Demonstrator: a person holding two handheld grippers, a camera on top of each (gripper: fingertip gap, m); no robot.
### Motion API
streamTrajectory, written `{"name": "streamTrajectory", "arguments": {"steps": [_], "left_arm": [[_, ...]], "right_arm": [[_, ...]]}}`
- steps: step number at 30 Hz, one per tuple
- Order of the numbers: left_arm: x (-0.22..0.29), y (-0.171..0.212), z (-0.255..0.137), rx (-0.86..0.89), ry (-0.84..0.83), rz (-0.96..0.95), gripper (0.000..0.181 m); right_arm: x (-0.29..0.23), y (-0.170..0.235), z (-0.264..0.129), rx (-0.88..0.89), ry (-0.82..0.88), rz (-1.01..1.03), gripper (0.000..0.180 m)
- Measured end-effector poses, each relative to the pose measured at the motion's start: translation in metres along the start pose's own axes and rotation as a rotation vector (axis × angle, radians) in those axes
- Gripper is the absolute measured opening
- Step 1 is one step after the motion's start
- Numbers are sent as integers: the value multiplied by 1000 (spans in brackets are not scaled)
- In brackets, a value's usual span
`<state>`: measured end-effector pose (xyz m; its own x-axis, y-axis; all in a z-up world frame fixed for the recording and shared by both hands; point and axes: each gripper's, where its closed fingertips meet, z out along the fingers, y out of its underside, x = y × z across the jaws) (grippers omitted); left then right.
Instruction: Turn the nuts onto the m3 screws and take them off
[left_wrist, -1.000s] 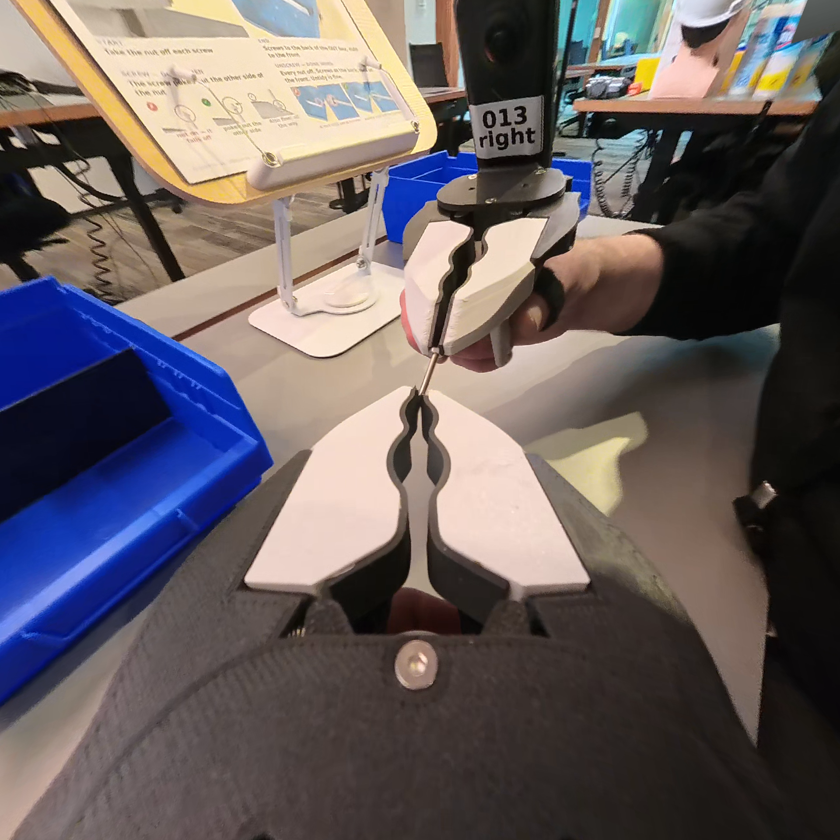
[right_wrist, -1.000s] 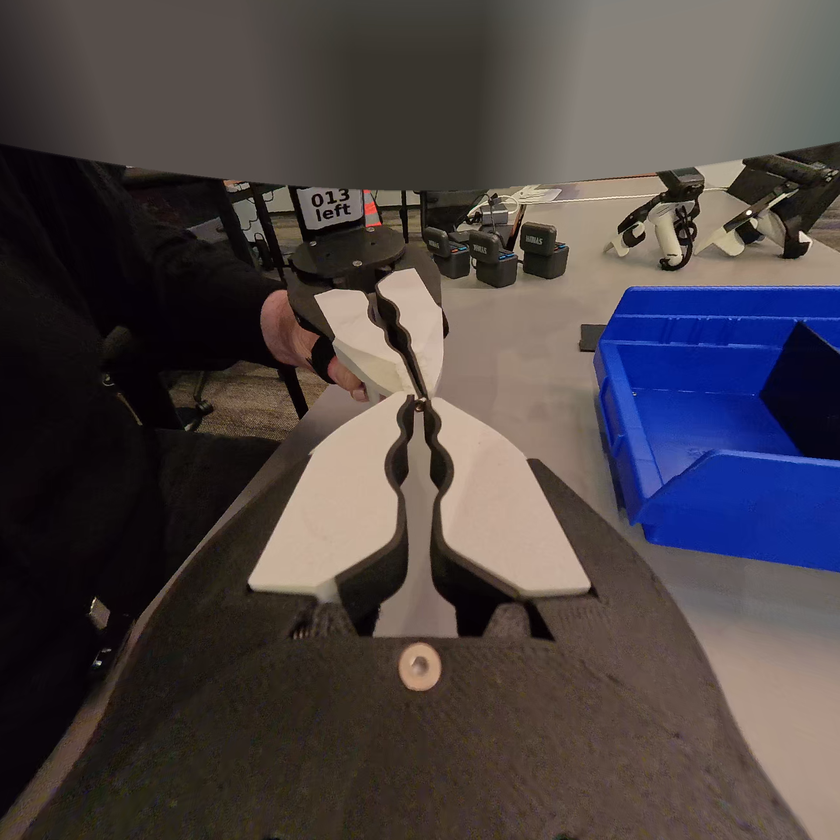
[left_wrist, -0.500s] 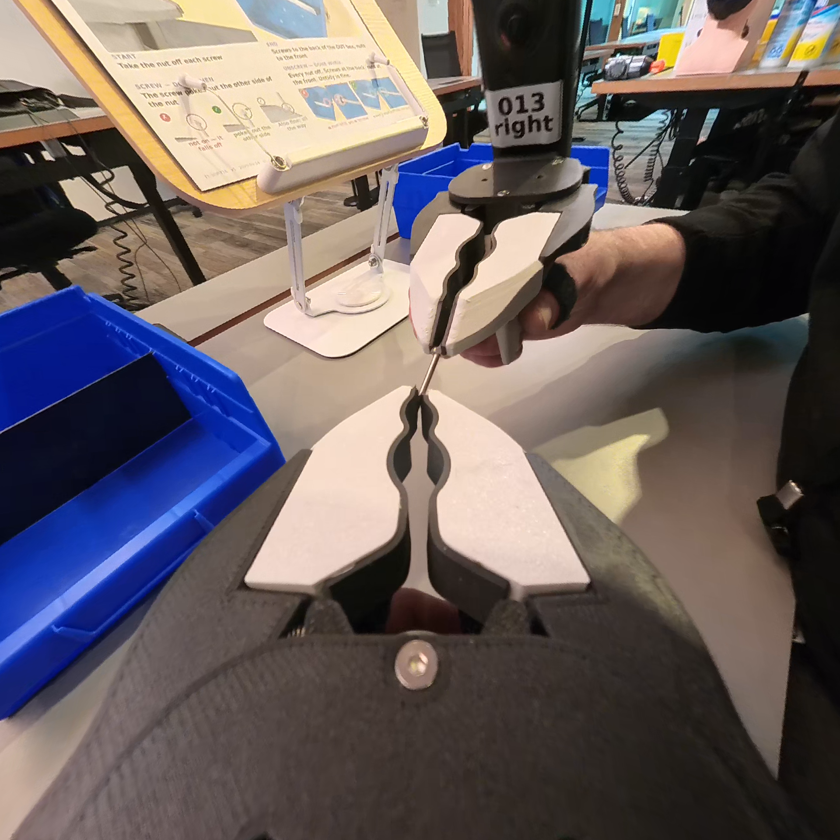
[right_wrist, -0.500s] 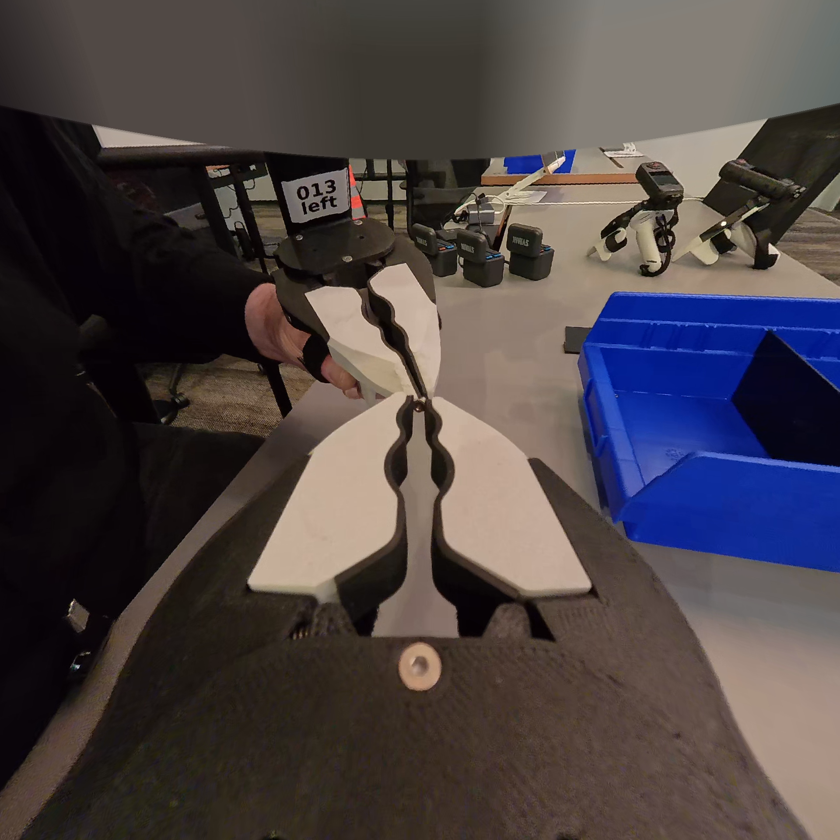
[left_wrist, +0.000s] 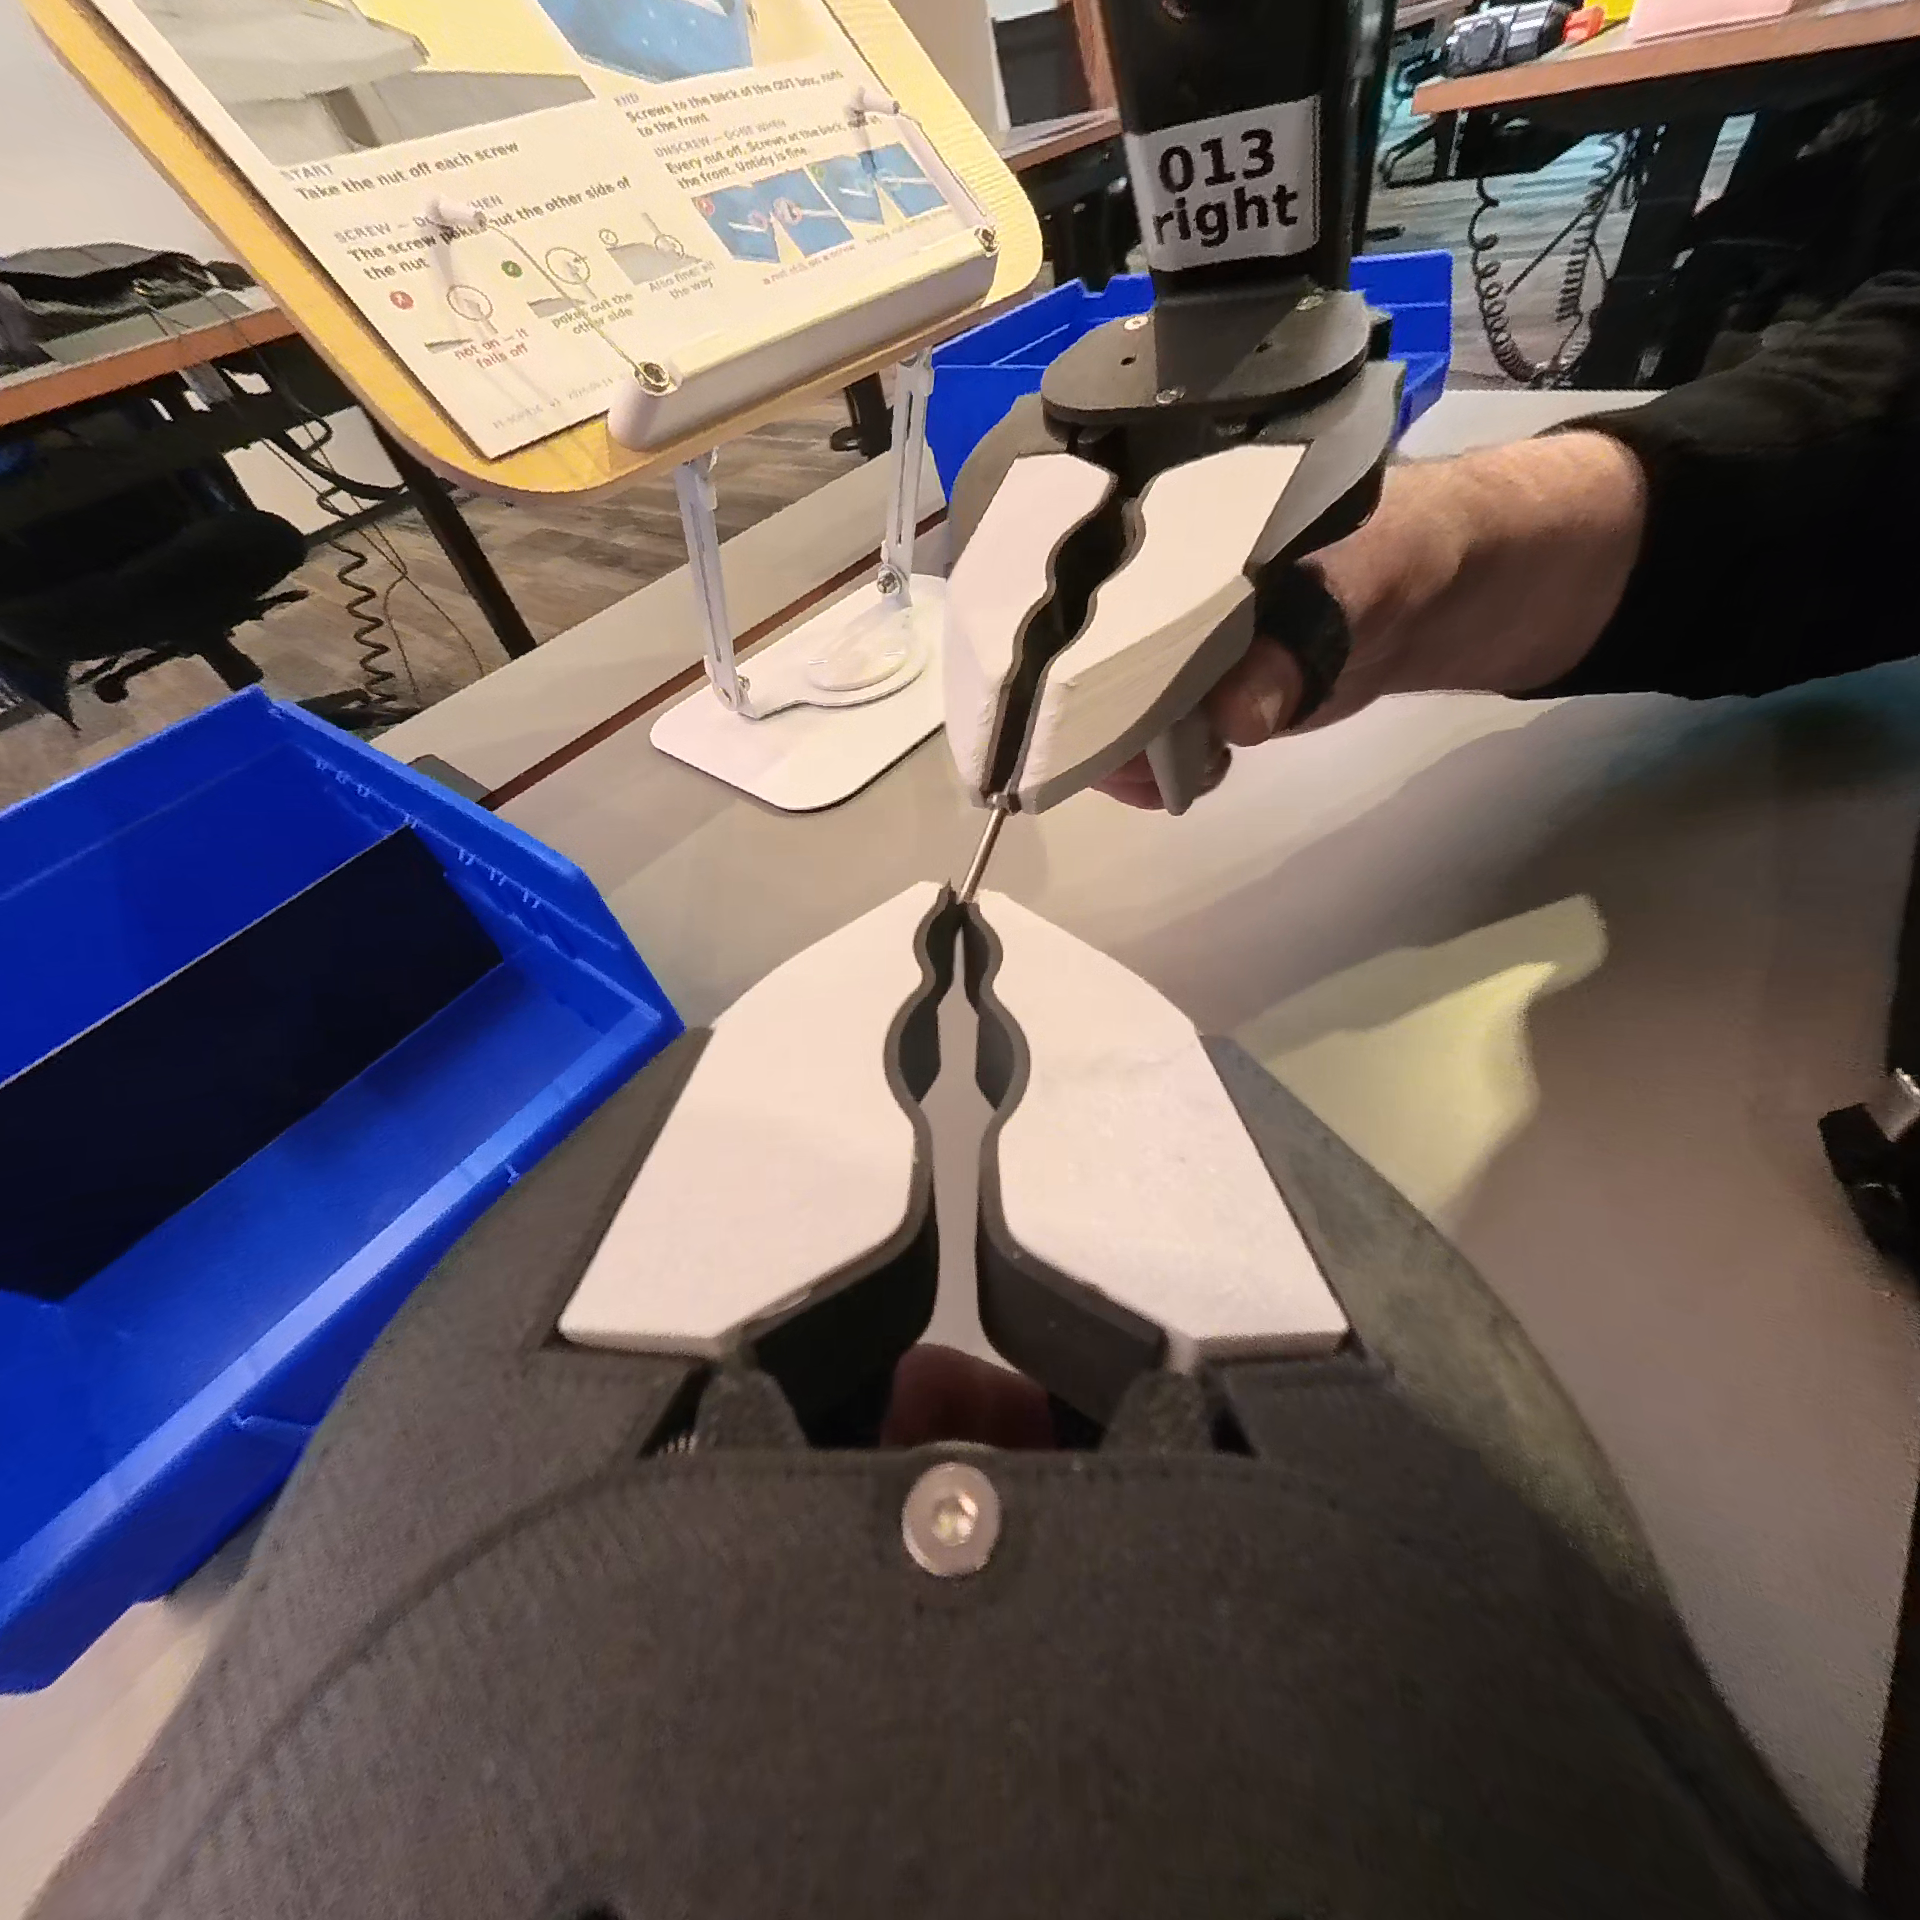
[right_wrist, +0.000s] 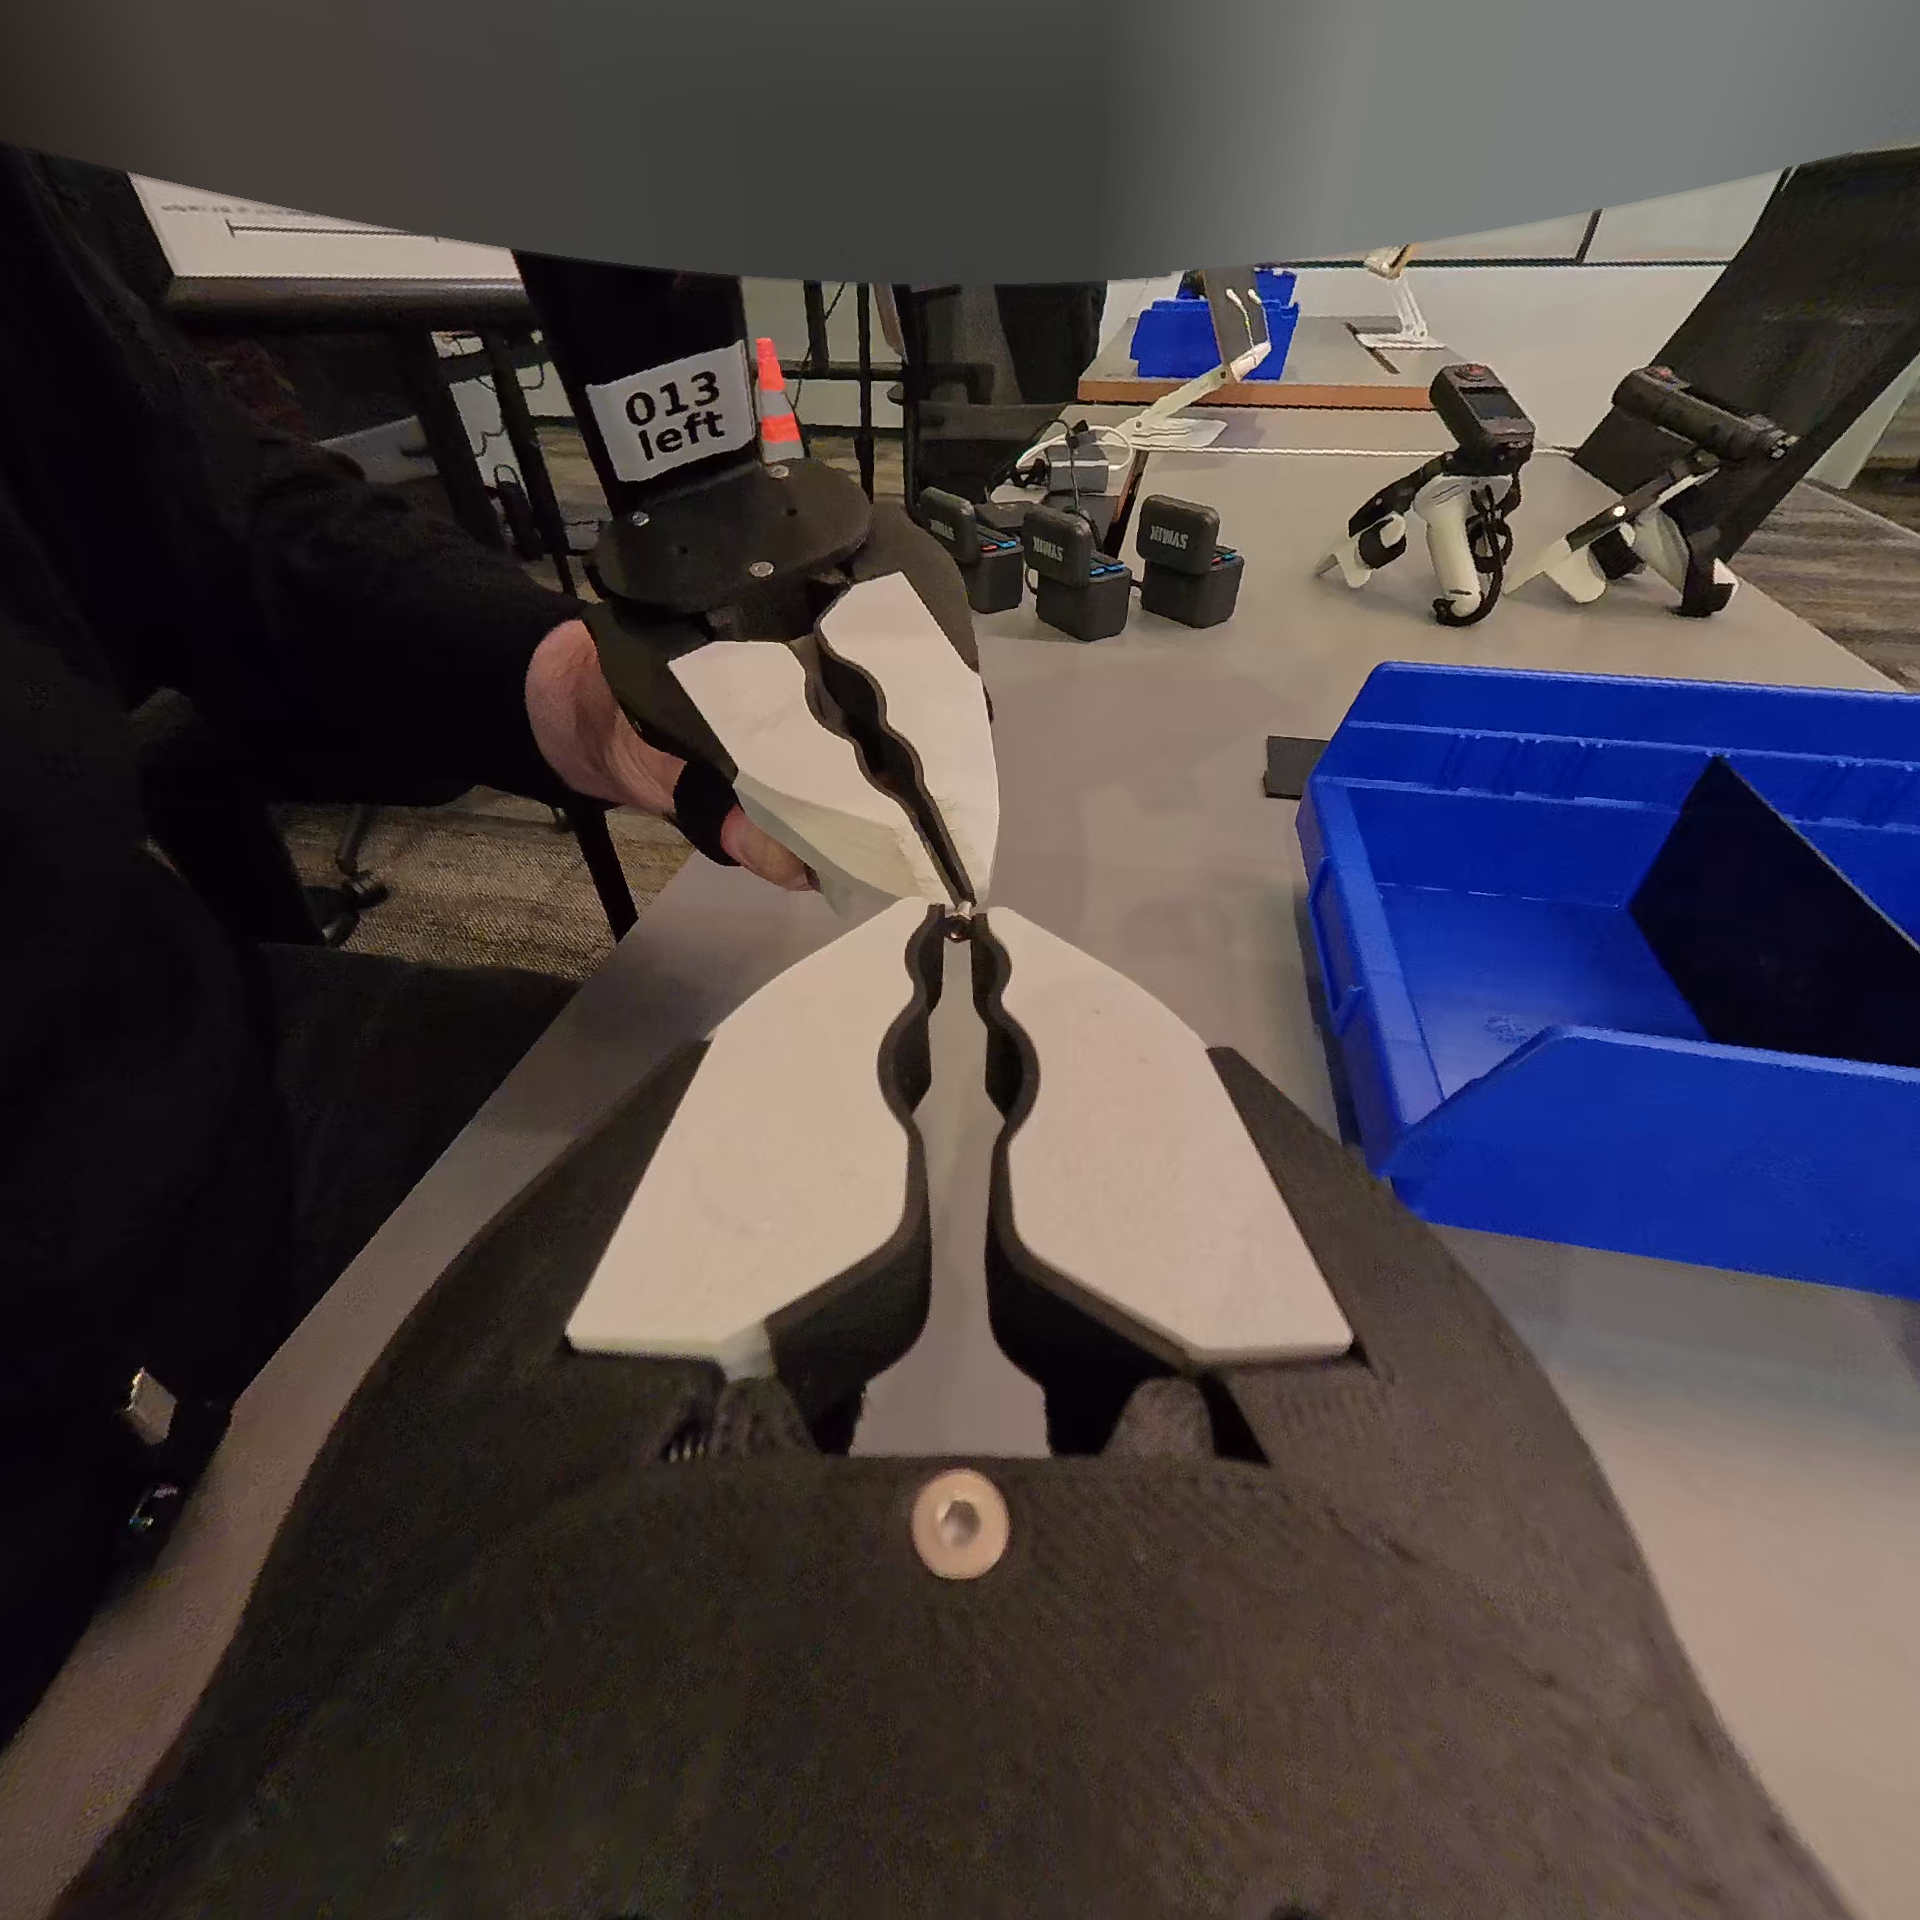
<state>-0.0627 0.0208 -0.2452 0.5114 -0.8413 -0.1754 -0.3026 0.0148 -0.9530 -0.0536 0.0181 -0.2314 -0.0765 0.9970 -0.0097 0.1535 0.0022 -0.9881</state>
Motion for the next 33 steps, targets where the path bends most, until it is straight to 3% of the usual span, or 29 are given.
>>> {"name": "streamTrajectory", "arguments": {"steps": [23, 33], "left_arm": [[-5, 0, 2, -91, -159, 279, 0], [-5, 1, 3, -93, -165, 279, 0]], "right_arm": [[5, 5, -2, 34, 7, 145, 4], [5, 6, -1, 49, 12, 166, 5]]}}
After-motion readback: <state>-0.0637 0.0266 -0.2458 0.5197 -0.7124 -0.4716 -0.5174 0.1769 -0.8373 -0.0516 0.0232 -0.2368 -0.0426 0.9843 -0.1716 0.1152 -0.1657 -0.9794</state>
